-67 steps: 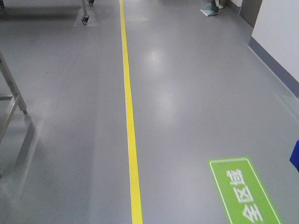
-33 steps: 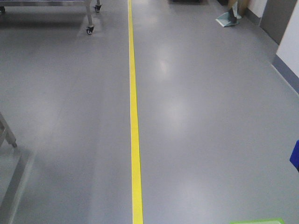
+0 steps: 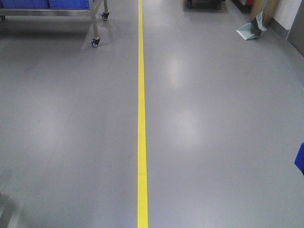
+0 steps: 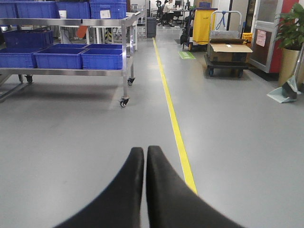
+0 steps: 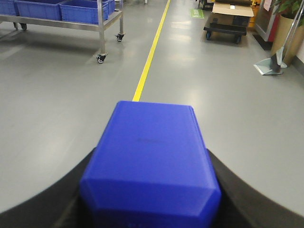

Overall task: Pour parts from conveyor to right shelf
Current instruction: 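Drive along the aisle to the shelf rack of blue bins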

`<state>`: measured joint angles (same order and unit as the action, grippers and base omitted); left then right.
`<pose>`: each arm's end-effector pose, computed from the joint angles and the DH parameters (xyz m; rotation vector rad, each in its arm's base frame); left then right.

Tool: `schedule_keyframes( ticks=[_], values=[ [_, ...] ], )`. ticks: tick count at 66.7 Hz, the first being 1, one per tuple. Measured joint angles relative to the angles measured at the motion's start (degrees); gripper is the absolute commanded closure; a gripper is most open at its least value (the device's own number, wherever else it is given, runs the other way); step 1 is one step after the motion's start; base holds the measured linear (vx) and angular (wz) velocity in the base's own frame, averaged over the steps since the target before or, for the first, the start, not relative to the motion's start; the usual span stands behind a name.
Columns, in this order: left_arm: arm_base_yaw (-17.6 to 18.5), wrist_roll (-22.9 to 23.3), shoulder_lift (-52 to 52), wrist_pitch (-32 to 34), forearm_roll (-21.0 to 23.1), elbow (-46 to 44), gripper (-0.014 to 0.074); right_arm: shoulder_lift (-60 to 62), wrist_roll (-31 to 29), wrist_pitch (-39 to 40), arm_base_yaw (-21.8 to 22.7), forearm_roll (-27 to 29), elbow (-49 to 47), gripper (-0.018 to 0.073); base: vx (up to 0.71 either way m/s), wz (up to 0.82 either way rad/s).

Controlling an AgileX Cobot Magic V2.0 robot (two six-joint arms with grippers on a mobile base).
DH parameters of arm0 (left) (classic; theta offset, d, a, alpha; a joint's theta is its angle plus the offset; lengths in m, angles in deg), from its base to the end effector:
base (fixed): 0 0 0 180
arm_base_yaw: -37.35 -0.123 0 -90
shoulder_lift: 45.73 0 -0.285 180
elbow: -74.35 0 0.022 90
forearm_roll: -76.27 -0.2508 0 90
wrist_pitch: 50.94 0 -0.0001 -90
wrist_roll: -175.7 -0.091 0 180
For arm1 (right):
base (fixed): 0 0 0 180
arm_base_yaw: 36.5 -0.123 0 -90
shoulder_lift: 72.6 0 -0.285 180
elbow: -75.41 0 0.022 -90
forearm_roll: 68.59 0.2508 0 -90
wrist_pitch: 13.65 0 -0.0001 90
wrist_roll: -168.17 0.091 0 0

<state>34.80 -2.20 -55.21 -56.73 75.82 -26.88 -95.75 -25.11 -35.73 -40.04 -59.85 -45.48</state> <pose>0.0596 0.0027 0.1931 -0.0608 1.6402 0.0126 0.0711 0.0096 0.2684 -0.1783 1.8080 0.0317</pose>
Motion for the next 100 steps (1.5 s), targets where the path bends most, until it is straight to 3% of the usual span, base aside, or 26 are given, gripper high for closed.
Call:
schedule_keyframes(
  ticks=[40,100],
  values=[
    [0.0,0.0,0.0,0.0,0.0,0.0,0.0602,0.0,0.0,0.0,0.0,0.0,0.0,0.0564,0.81,0.14],
    [0.0,0.0,0.0,0.0,0.0,0.0,0.0602,0.0,0.0,0.0,0.0,0.0,0.0,0.0564,0.73,0.52]
  ],
)
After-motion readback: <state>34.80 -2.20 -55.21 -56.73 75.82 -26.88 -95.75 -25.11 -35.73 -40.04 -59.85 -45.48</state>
